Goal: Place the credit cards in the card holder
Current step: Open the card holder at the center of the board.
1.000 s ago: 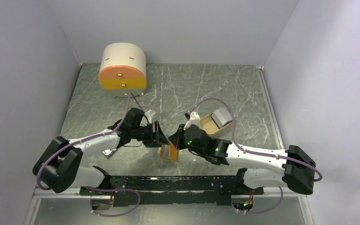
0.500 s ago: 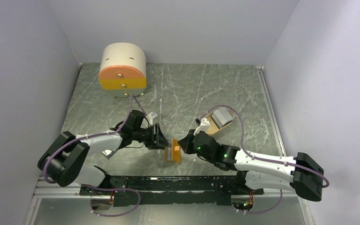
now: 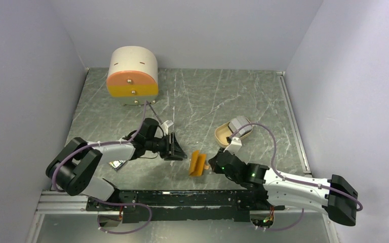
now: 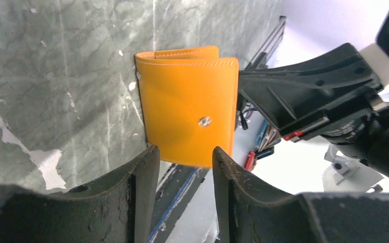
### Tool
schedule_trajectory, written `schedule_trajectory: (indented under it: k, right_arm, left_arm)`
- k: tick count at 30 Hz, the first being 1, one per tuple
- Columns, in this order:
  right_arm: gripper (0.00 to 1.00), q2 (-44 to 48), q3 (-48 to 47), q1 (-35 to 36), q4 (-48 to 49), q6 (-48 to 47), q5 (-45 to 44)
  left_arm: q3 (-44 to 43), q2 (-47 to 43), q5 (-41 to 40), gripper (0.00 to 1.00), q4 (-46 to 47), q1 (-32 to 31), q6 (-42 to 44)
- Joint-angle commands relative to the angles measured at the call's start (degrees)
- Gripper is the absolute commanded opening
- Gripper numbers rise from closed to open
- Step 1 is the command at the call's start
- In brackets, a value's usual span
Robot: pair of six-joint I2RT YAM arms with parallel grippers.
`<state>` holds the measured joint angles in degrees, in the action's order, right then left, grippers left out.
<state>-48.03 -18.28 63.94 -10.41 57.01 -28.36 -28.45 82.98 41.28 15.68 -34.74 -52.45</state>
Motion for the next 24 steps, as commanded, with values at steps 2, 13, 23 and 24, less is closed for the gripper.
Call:
schedule_trajectory:
  k: [2, 13, 23, 24]
  right_arm:
    - [0.0, 1.97, 1.01, -0.31, -1.92, 1.58, -2.6]
    - [0.0, 2.34, -2.87, -0.31, 5.12, -3.12, 4.64]
    - [0.0, -1.26, -4.77, -0.35, 10.55, -4.32, 7.03]
    - [0.0, -1.53, -4.63, -0.32, 11.16, -4.26, 7.52]
  left_arm:
    - [-4.29, 3.41, -3.4, 0.49, -5.56, -1.83, 5.14]
    - [-8.18, 1.29, -6.03, 0.67, -7.9, -5.59, 7.08]
    - [-6.67, 2.79, -4.68, 0.73, -6.46, -5.68, 7.54]
    - [-6.41, 2.62, -4.22, 0.74, -5.96, -5.69, 7.36]
